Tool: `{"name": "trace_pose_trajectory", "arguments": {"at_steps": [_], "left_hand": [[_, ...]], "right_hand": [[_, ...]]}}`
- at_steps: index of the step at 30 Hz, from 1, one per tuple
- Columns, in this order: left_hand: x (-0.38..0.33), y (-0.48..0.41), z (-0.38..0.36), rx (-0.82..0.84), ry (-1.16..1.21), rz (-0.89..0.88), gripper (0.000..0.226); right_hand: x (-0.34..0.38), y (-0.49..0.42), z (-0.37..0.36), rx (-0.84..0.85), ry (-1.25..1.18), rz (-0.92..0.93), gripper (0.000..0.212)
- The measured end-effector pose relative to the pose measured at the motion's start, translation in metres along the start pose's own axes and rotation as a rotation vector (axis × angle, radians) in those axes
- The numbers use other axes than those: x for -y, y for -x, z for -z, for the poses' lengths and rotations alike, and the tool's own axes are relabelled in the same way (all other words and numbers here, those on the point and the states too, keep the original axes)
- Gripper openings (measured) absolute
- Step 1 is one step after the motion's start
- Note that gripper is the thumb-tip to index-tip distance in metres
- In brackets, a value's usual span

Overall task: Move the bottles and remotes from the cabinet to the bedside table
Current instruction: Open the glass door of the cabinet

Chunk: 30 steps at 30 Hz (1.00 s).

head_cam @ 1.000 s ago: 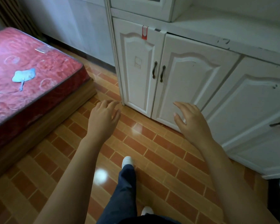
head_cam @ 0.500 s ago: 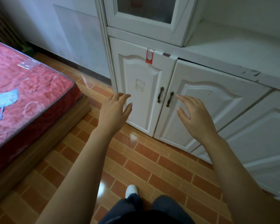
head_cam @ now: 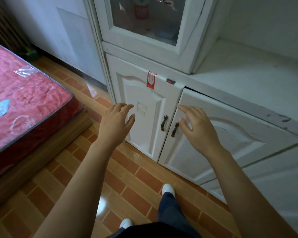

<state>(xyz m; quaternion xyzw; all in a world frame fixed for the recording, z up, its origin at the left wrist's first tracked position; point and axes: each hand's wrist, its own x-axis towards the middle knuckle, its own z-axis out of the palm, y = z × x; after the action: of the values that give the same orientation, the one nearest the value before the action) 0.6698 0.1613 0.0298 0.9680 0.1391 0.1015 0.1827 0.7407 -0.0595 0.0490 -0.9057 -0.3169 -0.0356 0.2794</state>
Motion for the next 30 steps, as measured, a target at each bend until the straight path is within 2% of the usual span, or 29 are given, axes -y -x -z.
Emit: {"name": "trace_pose_trajectory", "arguments": {"at_steps": [6,15,22,26,30], "left_hand": [[-0.031,-0.036,-0.013,-0.085,-0.012,0.136,0.039],[-0.062,-0.041,-0.024,-0.203,-0.034,0.286,0.037],[-0.078,-0.051,-0.017,-0.268,-0.08,0.274,0.037],[-0.09,-0.068,-0.002,-0.316,-0.089,0.211,0.038],[-0.109,-0.092,0.021,-0.398,-0.066,0.131,0.039]], "right_hand": [[-0.041,-0.056,0.008,0.095,-0.02,0.205,0.041],[-0.076,-0.082,0.018,0.154,-0.062,0.403,0.043],[-0.081,-0.089,0.038,0.08,-0.077,0.457,0.046],[-0.077,-0.1,0.059,-0.039,-0.074,0.487,0.041],[-0.077,-0.116,0.083,-0.129,-0.053,0.47,0.046]]}}
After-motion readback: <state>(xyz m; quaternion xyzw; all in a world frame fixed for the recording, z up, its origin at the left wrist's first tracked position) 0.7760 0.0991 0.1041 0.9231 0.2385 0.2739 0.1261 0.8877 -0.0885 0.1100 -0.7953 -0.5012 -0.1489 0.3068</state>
